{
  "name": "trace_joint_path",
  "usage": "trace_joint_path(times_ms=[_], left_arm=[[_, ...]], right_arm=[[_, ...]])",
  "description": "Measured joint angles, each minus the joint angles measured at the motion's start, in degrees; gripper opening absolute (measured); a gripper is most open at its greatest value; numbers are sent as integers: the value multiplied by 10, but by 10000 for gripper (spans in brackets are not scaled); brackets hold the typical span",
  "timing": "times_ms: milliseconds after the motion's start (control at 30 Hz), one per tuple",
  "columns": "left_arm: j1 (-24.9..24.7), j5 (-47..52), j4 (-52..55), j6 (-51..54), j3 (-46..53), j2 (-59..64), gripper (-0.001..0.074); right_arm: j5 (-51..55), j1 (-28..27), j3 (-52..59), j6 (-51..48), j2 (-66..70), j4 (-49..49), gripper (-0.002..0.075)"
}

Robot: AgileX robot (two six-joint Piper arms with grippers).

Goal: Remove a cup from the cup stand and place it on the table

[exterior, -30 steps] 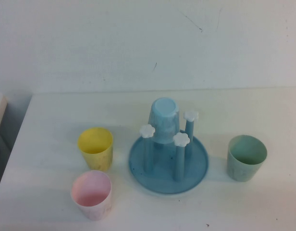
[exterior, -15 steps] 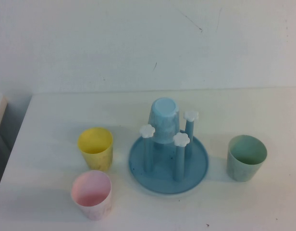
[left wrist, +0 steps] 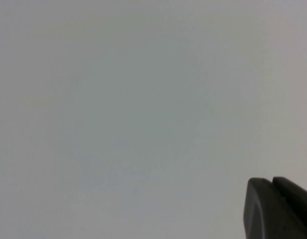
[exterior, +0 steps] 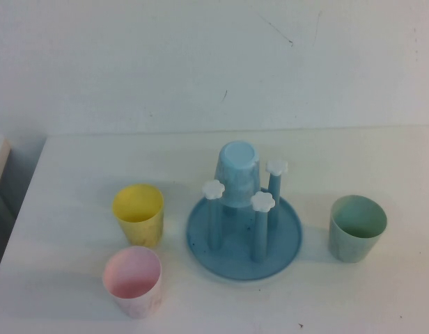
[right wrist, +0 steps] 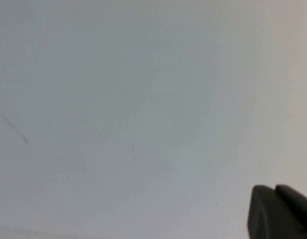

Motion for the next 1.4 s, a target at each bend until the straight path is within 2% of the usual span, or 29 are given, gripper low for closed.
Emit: trace_joint_path(times_ms=[67,233,367,500,733,967,1033,1400], left_arm=[[0,60,6,-21,-14,0,-3],[0,286,9,-67,-121,8,-3],[0,413,9,-50,-193,71,-3],[0,517,-22,3,-278,167,-3],[0,669,-203,205,-433,365,-3],[-1,758,-303,303,-575,572,-3],[-15,764,-314,318,-609,628,-3],[-176,770,-222,323,-811,864,-3]], right_arm=[[77,0,-34,-12,1,-2,-3],[260,0,-106,-41,40,5,-3],[312,0,-122,-135,89,56,-3],[333,0,-122,-248,137,151,-3],[367,0,-123,-406,197,287,-3],[367,0,-123,-475,200,334,-3],[366,0,-123,-484,200,339,-3],[351,0,-119,-493,203,341,-3]])
